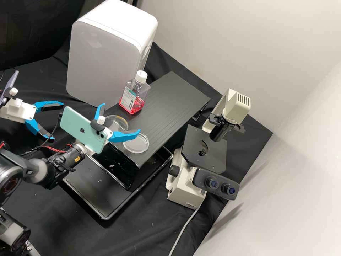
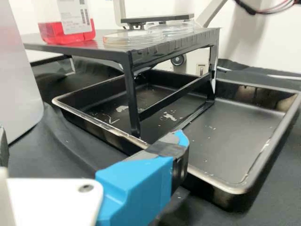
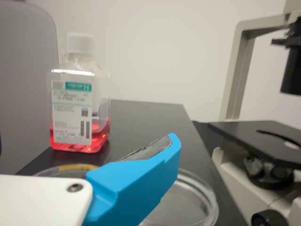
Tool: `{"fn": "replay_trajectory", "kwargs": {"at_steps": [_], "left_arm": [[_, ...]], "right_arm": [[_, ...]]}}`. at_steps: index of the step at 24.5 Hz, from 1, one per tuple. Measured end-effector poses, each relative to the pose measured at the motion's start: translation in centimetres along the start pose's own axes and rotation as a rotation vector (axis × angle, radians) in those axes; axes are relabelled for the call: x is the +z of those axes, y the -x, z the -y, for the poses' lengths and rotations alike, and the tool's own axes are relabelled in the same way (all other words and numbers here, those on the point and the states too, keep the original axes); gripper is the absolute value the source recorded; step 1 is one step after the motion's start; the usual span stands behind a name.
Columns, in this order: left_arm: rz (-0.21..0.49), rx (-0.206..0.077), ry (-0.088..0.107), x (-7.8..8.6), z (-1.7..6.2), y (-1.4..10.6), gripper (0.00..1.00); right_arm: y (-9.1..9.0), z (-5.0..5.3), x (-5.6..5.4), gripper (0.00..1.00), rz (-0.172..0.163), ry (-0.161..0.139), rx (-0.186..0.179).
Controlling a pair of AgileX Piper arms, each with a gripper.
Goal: Remove the lid from the petri dish
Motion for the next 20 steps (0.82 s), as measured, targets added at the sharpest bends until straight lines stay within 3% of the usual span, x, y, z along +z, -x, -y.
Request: {"fn": "replay_trajectory", "kwargs": {"at_steps": [3,5,7,8,9,13,20], "left_arm": [[-0.023,0.006,-0.026,-0.1,-0.04,0.0,1.0],[-0.066,0.016,-0.07,0.0,-0.13,0.3,1.0],[-0.137,0.048,-0.122,0.1,-0.73,0.8,1.0],[-0.148,0.062,-0.128,0.2,-1.03,1.0,1.0],[-0.147,0.069,-0.129,0.3,-1.2,1.2,1.0],[-0.144,0.099,-0.134,0.5,-1.87,1.5,1.0],[-0.144,0.099,-0.134,0.5,-1.88,1.6,1.0]], "right_arm": [[0.9,-0.4,-0.4,1.0,-0.019,-0.009,0.011],[1.5,-0.1,-0.8,1.0,-0.028,-0.023,0.003],[2.2,0.6,-1.3,1.0,-0.016,-0.016,-0.003],[2.5,0.8,-1.3,1.0,0.014,-0.019,0.005],[2.7,1.0,-1.3,1.0,0.023,-0.028,0.001],[3.5,1.2,-1.1,1.0,0.012,-0.026,0.008],[3.9,0.7,-1.1,1.0,-0.013,-0.133,0.025]]}}
